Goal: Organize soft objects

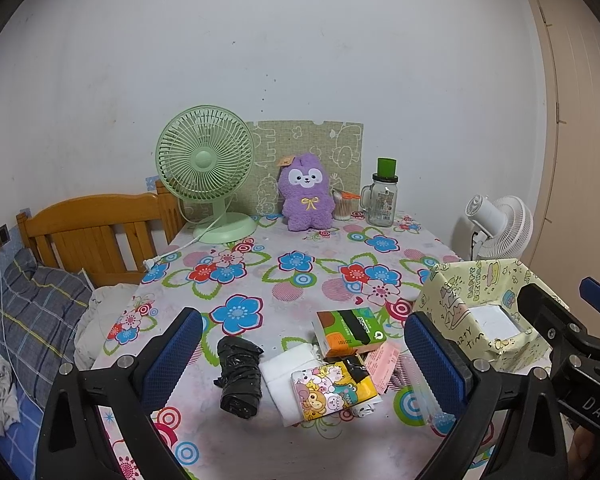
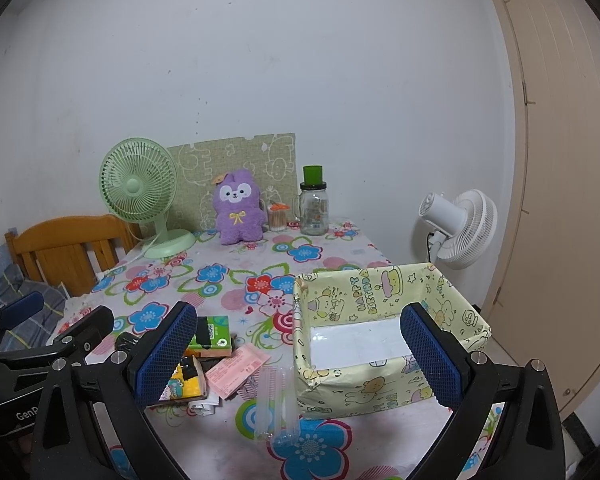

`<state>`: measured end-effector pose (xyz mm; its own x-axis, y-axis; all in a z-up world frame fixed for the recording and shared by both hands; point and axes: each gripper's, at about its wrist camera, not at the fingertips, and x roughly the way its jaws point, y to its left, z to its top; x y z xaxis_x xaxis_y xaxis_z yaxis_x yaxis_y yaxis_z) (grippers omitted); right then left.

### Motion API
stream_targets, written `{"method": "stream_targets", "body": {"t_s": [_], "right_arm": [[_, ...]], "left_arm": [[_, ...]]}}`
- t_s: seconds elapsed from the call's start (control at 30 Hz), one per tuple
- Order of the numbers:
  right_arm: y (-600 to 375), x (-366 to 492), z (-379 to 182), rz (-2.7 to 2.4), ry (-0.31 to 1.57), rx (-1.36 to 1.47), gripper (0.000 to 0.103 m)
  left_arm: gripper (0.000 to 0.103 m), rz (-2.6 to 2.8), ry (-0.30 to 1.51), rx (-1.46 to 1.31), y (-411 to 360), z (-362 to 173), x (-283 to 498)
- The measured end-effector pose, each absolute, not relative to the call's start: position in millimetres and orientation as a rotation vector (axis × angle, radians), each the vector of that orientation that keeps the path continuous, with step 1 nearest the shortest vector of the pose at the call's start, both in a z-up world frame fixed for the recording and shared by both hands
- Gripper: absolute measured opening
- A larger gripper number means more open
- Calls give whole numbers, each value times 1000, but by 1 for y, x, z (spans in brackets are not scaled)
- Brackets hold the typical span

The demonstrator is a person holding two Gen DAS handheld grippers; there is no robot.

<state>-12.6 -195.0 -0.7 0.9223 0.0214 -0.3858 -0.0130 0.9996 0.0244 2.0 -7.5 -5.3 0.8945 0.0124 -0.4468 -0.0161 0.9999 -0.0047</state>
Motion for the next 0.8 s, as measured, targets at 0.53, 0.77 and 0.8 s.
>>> {"method": "stream_targets", "body": {"t_s": [0.53, 0.77, 0.8], "right_arm": [[-187, -3, -9, 30, 436, 4, 95], [-176, 3, -13, 46, 455, -9, 90], [-174, 4, -14, 46, 461, -11, 90]], "left_arm": [[97, 15, 489, 8, -6, -14, 9], [93, 16, 509, 14, -4, -21, 15], [93, 17, 512, 14, -3, -22, 15]]}}
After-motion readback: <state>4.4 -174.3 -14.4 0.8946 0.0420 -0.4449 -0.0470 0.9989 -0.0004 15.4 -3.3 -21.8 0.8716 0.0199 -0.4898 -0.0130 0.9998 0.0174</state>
